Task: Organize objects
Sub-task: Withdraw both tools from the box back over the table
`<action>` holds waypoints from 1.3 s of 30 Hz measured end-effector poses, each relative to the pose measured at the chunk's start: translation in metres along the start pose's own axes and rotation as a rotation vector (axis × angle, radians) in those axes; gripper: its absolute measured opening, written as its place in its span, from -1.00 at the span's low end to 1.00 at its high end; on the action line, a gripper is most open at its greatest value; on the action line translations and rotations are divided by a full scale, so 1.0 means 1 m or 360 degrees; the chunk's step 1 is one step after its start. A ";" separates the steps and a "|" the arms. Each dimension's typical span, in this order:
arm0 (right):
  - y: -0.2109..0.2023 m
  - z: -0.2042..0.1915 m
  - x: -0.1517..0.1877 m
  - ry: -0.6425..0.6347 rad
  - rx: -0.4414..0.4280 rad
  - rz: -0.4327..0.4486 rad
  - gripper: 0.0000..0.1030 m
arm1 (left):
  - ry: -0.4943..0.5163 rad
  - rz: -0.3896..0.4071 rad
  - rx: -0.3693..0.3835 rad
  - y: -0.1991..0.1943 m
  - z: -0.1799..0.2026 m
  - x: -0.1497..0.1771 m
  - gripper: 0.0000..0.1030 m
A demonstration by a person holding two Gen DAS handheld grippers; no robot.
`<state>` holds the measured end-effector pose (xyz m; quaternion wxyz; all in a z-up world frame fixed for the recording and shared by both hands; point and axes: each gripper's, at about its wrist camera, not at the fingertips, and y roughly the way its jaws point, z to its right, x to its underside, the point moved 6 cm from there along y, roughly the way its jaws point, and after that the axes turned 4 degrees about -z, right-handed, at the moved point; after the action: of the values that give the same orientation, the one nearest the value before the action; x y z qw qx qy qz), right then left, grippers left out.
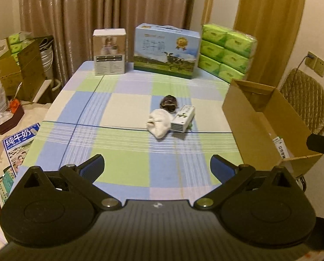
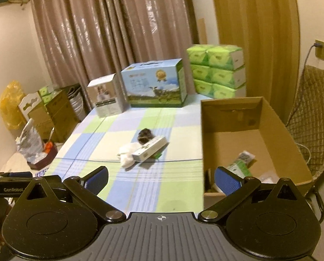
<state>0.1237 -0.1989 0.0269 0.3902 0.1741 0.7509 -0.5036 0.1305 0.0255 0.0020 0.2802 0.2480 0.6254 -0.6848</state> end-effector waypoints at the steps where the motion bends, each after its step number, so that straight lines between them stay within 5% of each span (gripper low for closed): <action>1: 0.002 -0.003 0.000 -0.0006 -0.0005 -0.0004 0.96 | -0.0004 -0.0002 -0.0008 0.000 -0.003 0.000 0.97; 27: 0.068 -0.039 -0.001 -0.0081 -0.0077 -0.0146 0.96 | -0.0077 0.0017 -0.0035 0.028 -0.040 -0.010 0.97; 39: 0.125 -0.041 0.001 -0.0102 -0.0073 -0.0225 0.96 | -0.0072 -0.0001 -0.0021 0.077 -0.050 -0.018 0.97</action>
<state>0.1884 -0.1084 -0.0436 0.3813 0.0954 0.7599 -0.5178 0.1967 0.0722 -0.0455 0.2957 0.2303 0.6233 -0.6863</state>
